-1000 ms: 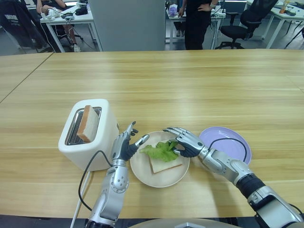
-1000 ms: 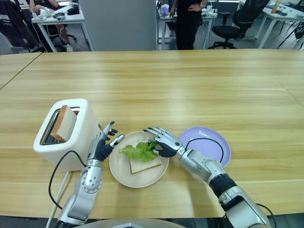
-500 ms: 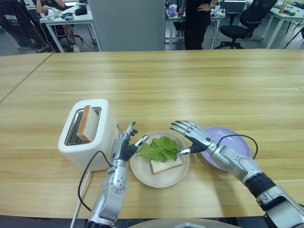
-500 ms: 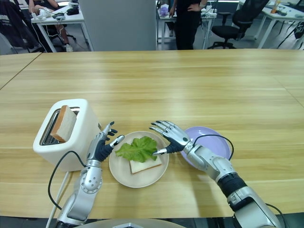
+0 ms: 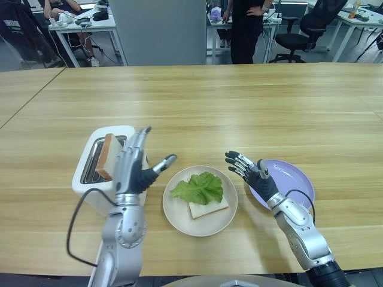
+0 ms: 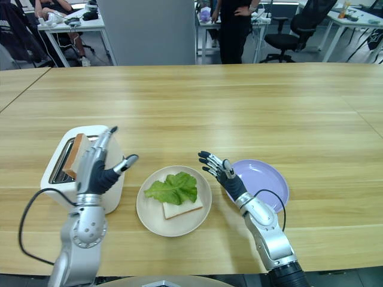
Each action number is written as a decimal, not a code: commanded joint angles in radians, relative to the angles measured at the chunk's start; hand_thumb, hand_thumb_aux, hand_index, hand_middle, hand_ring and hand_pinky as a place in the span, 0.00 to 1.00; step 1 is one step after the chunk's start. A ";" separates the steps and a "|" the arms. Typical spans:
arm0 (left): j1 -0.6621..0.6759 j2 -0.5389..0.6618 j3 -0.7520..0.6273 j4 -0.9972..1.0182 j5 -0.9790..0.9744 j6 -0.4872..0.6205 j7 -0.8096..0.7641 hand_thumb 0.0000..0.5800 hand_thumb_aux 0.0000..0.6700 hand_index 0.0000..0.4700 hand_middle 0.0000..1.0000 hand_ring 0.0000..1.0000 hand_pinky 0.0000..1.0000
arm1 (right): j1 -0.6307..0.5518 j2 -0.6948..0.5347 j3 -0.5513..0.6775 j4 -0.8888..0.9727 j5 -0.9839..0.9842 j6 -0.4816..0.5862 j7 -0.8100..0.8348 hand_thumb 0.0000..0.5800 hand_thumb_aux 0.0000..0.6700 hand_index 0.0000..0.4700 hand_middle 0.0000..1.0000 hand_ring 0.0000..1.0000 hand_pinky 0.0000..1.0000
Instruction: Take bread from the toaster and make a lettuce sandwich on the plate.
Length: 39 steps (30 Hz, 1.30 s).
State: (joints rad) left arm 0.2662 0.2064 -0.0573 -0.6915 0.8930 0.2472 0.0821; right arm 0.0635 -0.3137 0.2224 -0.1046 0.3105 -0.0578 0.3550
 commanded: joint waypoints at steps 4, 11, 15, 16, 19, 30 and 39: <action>0.080 0.044 0.228 -0.101 0.190 0.094 -0.043 0.00 0.00 0.00 0.00 0.00 0.00 | 0.025 0.023 -0.042 -0.017 -0.035 0.049 -0.005 0.00 0.00 0.00 0.00 0.00 0.00; 0.103 0.060 0.343 0.005 0.237 0.133 -0.060 0.00 0.00 0.00 0.00 0.00 0.00 | 0.047 0.043 -0.062 -0.033 -0.053 0.058 -0.002 0.00 0.00 0.00 0.00 0.00 0.00; 0.100 0.052 0.311 0.064 0.253 0.132 -0.081 0.00 0.00 0.00 0.00 0.00 0.00 | 0.049 0.051 -0.070 -0.037 -0.059 0.063 0.004 0.00 0.00 0.00 0.00 0.00 0.00; 0.098 0.051 0.302 0.076 0.254 0.132 -0.086 0.00 0.00 0.00 0.00 0.00 0.00 | 0.049 0.053 -0.073 -0.037 -0.061 0.064 0.006 0.00 0.00 0.00 0.00 0.00 0.00; 0.091 0.042 0.280 0.105 0.250 0.132 -0.085 0.00 0.00 0.00 0.00 0.00 0.00 | 0.051 0.057 -0.078 -0.032 -0.069 0.062 0.011 0.00 0.00 0.00 0.00 0.00 0.00; 0.075 0.046 0.250 0.172 0.252 0.140 -0.067 0.89 0.67 0.66 0.00 0.00 0.00 | 0.040 0.066 -0.104 -0.008 -0.088 0.058 0.015 0.00 0.00 0.00 0.00 0.00 0.00; 0.045 0.028 0.235 0.162 0.225 0.131 -0.039 1.00 1.00 0.98 0.00 0.00 0.00 | 0.024 0.075 -0.116 0.026 -0.105 0.054 0.021 0.00 0.00 0.00 0.00 0.00 0.00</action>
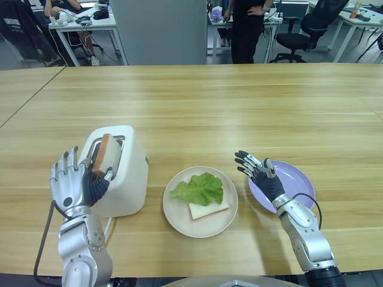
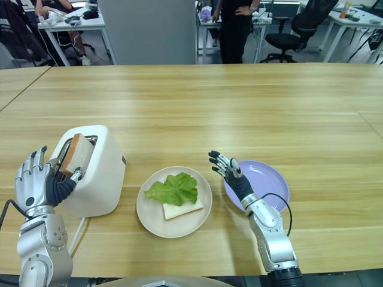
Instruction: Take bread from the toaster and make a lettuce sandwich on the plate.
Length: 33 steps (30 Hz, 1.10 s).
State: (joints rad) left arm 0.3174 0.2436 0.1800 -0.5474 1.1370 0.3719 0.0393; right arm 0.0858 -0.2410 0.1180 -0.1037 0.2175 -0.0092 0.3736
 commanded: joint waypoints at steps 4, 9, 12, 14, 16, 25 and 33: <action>-0.042 -0.027 -0.014 0.000 -0.038 -0.012 0.052 1.00 1.00 0.98 0.00 0.00 0.00 | -0.002 0.007 -0.014 0.040 -0.022 0.001 0.002 0.00 0.00 0.00 0.00 0.00 0.00; -0.148 -0.024 0.042 -0.047 -0.098 -0.028 0.110 1.00 1.00 0.98 0.00 0.00 0.00 | -0.003 0.011 -0.014 0.060 -0.030 -0.007 0.000 0.00 0.00 0.00 0.00 0.00 0.00; -0.199 -0.020 0.082 -0.053 -0.135 -0.033 0.140 1.00 1.00 0.98 0.01 0.01 0.01 | -0.008 0.014 -0.017 0.074 -0.034 -0.011 0.000 0.00 0.00 0.00 0.00 0.00 0.00; -0.244 -0.027 0.122 -0.062 -0.180 -0.042 0.182 1.00 1.00 0.98 0.85 0.85 0.85 | -0.010 0.016 -0.018 0.080 -0.036 -0.013 -0.001 0.00 0.00 0.00 0.00 0.00 0.00; -0.282 -0.030 0.156 -0.067 -0.224 -0.061 0.227 1.00 1.00 0.98 1.00 1.00 1.00 | -0.011 0.018 -0.019 0.084 -0.040 -0.015 0.000 0.00 0.00 0.00 0.00 0.00 0.00; -0.337 -0.159 0.063 0.026 -0.850 -0.243 0.010 1.00 1.00 0.98 1.00 1.00 1.00 | -0.032 0.021 -0.031 0.064 -0.052 -0.035 -0.006 0.00 0.00 0.00 0.00 0.00 0.00; -0.245 -0.297 -0.036 0.180 -1.173 -0.218 -0.145 1.00 1.00 0.98 1.00 1.00 1.00 | -0.050 -0.009 -0.047 -0.002 -0.253 -0.224 -0.126 0.00 0.00 0.00 0.00 0.00 0.00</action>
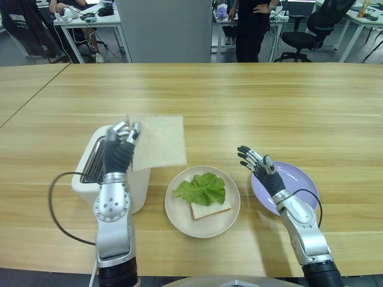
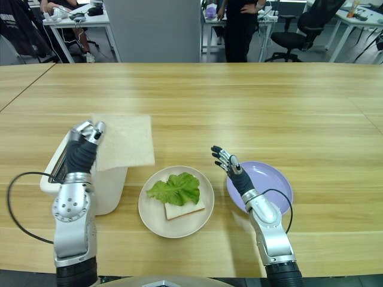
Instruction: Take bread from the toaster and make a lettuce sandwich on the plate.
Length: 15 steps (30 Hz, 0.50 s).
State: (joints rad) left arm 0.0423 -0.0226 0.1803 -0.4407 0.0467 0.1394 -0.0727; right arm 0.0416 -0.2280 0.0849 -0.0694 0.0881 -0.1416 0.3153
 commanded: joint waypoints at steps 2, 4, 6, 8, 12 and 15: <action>0.051 -0.059 -0.061 0.112 -0.109 0.018 -0.034 1.00 1.00 0.98 1.00 1.00 1.00 | -0.008 -0.036 -0.016 -0.046 -0.212 -0.145 -0.119 0.00 0.00 0.00 0.00 0.00 0.00; 0.064 -0.083 -0.093 0.158 -0.116 0.009 -0.027 1.00 1.00 0.98 1.00 1.00 1.00 | -0.010 -0.053 -0.012 -0.050 -0.308 -0.180 -0.171 0.00 0.00 0.00 0.00 0.00 0.00; 0.074 -0.099 -0.128 0.208 -0.106 -0.009 -0.007 1.00 1.00 0.98 1.00 1.00 1.00 | -0.011 -0.073 0.001 -0.046 -0.413 -0.217 -0.220 0.00 0.00 0.00 0.00 0.00 0.00; 0.080 -0.117 -0.151 0.252 -0.103 -0.030 0.020 1.00 1.00 0.98 1.00 1.00 1.00 | -0.011 -0.093 0.022 -0.039 -0.516 -0.249 -0.267 0.00 0.00 0.00 0.00 0.00 0.00; 0.094 -0.151 -0.208 0.318 -0.104 -0.076 0.076 1.00 1.00 0.98 1.00 1.00 1.00 | -0.006 -0.110 0.069 -0.028 -0.631 -0.284 -0.311 0.00 0.00 0.00 0.00 0.00 0.00; 0.101 -0.169 -0.250 0.348 -0.097 -0.103 0.125 1.00 1.00 0.98 1.00 1.00 1.00 | -0.002 -0.113 0.089 -0.023 -0.658 -0.290 -0.321 0.00 0.00 0.00 0.00 0.00 0.00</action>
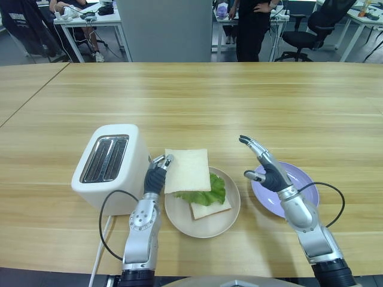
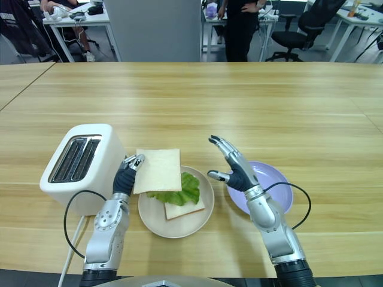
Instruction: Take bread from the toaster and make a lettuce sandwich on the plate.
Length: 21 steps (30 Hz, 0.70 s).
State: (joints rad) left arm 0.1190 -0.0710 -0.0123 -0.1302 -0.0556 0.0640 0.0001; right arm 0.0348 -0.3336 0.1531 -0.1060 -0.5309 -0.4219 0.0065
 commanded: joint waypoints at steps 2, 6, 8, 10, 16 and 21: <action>0.029 -0.131 -0.090 0.049 0.017 -0.043 0.097 1.00 1.00 0.98 1.00 1.00 1.00 | 0.008 -0.013 0.033 0.015 -0.054 -0.011 -0.012 0.00 0.00 0.00 0.00 0.00 0.00; 0.034 -0.145 -0.163 0.060 0.071 -0.050 0.198 1.00 1.00 0.98 1.00 1.00 1.00 | 0.012 -0.030 0.056 0.018 -0.115 -0.022 -0.034 0.00 0.00 0.00 0.00 0.00 0.00; 0.036 -0.152 -0.199 0.063 0.093 -0.045 0.247 1.00 1.00 0.98 1.00 1.00 1.00 | 0.016 -0.042 0.069 0.018 -0.155 -0.033 -0.053 0.00 0.00 0.00 0.00 0.00 0.00; 0.039 -0.153 -0.234 0.058 0.113 -0.035 0.293 1.00 1.00 0.98 1.00 1.00 1.00 | 0.021 -0.053 0.083 0.017 -0.190 -0.043 -0.069 0.00 0.00 0.00 0.00 0.00 0.00; 0.028 -0.154 -0.342 0.083 0.174 0.001 0.393 1.00 1.00 0.98 1.00 1.00 1.00 | 0.021 -0.076 0.125 0.020 -0.257 -0.051 -0.083 0.00 0.00 0.00 0.00 0.00 0.00; 0.018 -0.148 -0.387 0.108 0.207 0.020 0.445 1.00 1.00 0.98 1.00 1.00 1.00 | 0.009 -0.090 0.154 0.034 -0.289 -0.042 -0.078 0.00 0.00 0.00 0.00 0.00 0.00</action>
State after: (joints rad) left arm 0.1343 -0.0583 -0.3356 -0.0403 0.1406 0.0658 0.4213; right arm 0.0442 -0.4139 0.2961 -0.0899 -0.8026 -0.4698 -0.0777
